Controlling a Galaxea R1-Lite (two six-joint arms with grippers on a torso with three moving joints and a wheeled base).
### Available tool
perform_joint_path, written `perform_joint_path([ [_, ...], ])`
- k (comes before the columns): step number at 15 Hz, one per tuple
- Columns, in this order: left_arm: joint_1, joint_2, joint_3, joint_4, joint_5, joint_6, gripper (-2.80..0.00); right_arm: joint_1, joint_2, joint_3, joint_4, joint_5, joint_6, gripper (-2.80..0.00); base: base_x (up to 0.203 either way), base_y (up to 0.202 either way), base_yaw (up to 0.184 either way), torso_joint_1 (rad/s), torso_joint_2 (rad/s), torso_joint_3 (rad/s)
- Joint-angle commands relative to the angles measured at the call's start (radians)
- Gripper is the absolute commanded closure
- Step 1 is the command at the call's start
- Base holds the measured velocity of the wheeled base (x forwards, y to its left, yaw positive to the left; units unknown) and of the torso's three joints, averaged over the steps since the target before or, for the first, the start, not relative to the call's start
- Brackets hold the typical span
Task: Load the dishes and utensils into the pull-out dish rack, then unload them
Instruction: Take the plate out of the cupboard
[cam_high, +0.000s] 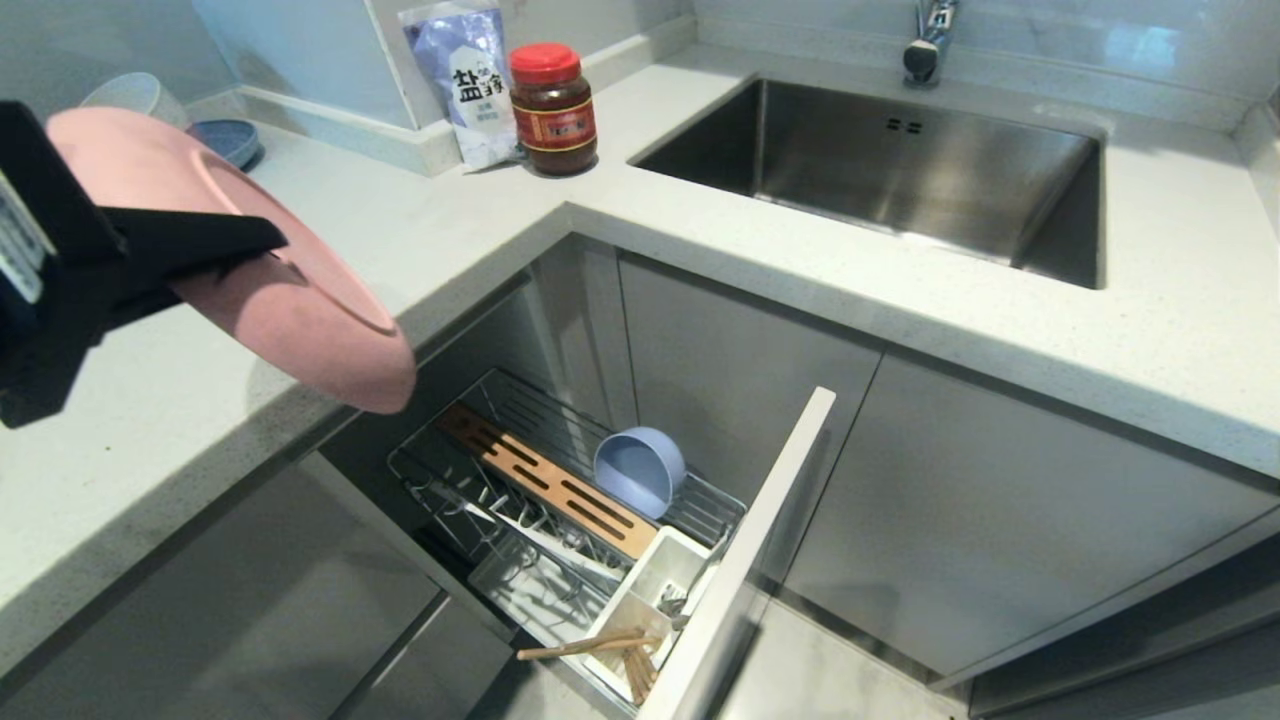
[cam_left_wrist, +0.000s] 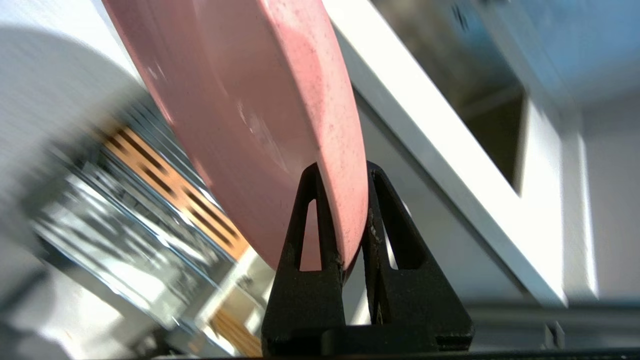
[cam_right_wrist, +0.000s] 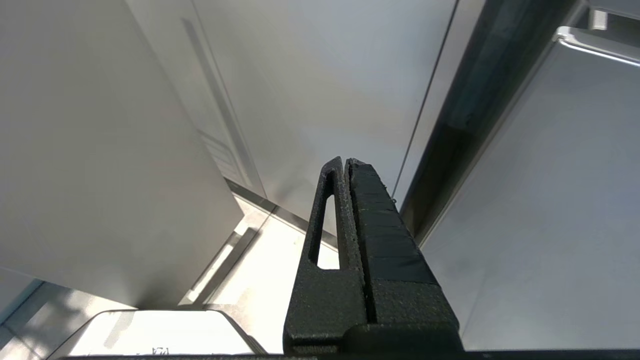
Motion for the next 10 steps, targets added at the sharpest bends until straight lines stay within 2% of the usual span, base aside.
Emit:
perform_joint_path([
  [1,0.088,-0.035,-0.03,0.0,0.003,0.037,0.0,0.001,-0.003,0.002,0.0,0.0,0.0,0.0,0.0,0.0,0.0,0.0,0.0,0.0],
  [6,0.41,-0.023,-0.051,0.003,-0.013,0.217,0.0,0.001,-0.004,0.002,0.0,0.0,0.0,0.0,0.0,0.0,0.0,0.0,0.0,0.0],
  [8,0.542,0.007,-0.08,0.005,-0.052,0.338,0.0,0.001,-0.003,0.002,0.001,0.0,0.0,0.0,0.0,0.0,0.0,0.0,0.0,0.0],
  [10,0.607,0.086,-0.158,0.005,-0.072,0.496,0.0,0.0,-0.004,0.002,0.0,0.0,0.0,0.0,0.0,0.0,0.0,0.0,0.0,0.0],
])
